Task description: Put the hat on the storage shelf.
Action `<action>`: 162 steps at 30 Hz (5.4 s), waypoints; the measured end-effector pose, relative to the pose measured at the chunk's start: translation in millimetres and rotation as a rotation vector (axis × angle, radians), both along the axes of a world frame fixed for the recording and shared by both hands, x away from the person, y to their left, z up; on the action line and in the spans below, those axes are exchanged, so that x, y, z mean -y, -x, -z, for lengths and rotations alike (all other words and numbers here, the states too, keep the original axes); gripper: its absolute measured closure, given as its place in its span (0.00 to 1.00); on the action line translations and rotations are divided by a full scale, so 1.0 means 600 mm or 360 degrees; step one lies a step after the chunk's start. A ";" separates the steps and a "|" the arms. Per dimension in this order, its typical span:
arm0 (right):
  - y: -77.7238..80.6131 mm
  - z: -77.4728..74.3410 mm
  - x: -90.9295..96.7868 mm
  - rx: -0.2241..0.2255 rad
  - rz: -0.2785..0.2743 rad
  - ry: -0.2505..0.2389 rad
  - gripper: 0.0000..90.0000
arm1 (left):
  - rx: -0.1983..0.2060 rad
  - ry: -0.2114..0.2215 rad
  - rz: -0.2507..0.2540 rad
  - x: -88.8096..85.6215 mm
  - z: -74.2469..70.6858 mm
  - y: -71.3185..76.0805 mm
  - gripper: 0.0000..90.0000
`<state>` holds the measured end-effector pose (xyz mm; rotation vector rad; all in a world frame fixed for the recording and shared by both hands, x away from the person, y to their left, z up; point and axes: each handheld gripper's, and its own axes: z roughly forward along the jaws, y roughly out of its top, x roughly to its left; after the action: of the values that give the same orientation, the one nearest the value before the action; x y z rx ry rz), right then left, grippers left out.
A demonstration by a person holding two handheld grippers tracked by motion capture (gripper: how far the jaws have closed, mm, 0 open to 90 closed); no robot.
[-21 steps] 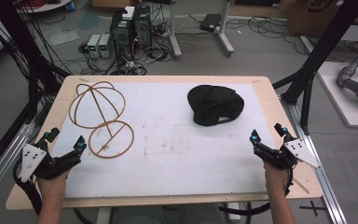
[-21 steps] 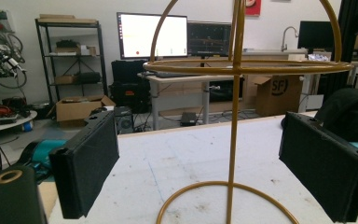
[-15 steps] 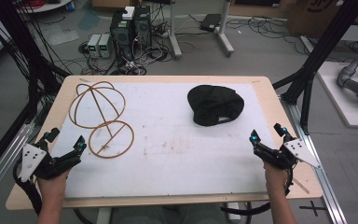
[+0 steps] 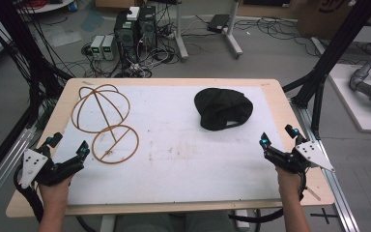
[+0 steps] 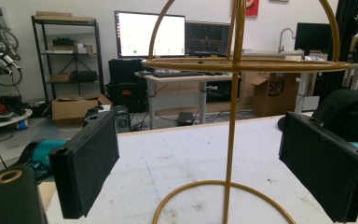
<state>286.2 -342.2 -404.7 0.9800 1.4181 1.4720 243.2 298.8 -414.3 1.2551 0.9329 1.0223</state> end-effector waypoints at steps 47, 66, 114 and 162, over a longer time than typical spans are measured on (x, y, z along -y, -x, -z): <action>-0.149 -0.042 -0.046 -0.0068 -0.0141 0.0354 0.12 | -0.0030 0.0008 0.0001 -0.002 0.005 -0.003 0.14; -0.208 -0.004 -0.071 -0.0164 -0.0126 0.0570 0.12 | -0.0035 0.0010 -0.0001 -0.003 0.006 -0.003 0.14; -0.294 0.042 -0.114 -0.0219 -0.0066 0.0760 0.34 | -0.0058 0.0012 0.0012 -0.003 0.012 -0.008 0.14; -0.276 -0.009 -0.094 -0.0174 -0.0036 0.0527 0.89 | -0.0051 0.0018 0.0008 -0.002 0.011 -0.005 0.14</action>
<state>451.7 -285.9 -399.2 0.8467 1.6919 1.1636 246.4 300.2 -420.8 1.2671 0.9584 0.9939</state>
